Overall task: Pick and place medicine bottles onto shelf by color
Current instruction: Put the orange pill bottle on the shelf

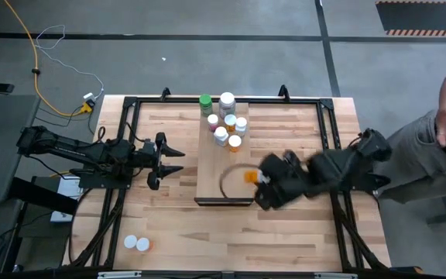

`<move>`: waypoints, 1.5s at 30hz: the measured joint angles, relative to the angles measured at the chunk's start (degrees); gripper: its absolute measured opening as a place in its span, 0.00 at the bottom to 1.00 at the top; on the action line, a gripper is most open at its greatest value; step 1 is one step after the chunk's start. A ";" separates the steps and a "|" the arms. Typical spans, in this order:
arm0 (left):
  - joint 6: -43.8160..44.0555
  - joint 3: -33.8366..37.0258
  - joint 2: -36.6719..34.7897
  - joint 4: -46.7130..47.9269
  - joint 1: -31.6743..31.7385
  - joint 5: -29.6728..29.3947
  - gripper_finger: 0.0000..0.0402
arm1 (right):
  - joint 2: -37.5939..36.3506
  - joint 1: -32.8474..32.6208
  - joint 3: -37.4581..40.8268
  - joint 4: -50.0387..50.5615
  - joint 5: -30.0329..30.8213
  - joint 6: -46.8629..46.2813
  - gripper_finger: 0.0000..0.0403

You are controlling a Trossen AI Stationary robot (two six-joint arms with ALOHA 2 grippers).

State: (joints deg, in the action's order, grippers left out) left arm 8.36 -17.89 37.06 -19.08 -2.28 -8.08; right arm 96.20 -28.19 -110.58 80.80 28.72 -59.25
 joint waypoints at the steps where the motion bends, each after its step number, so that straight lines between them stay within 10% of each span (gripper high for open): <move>1: 0.00 0.00 0.00 -0.30 0.00 -0.01 0.53 | 0.00 2.12 -0.04 -0.71 -0.73 2.75 0.54; 15: 4.33 0.00 0.00 -1.42 0.01 -4.28 0.53 | 6.65 21.77 -0.05 0.17 -13.05 21.18 0.55; 45: 4.18 0.00 0.00 -1.74 0.01 -6.05 0.53 | 8.15 28.42 -0.03 -2.42 -25.29 25.14 0.55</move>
State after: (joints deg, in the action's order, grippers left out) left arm 12.54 -17.89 37.06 -20.82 -2.26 -14.13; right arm 104.36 0.24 -110.61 78.38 3.43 -34.11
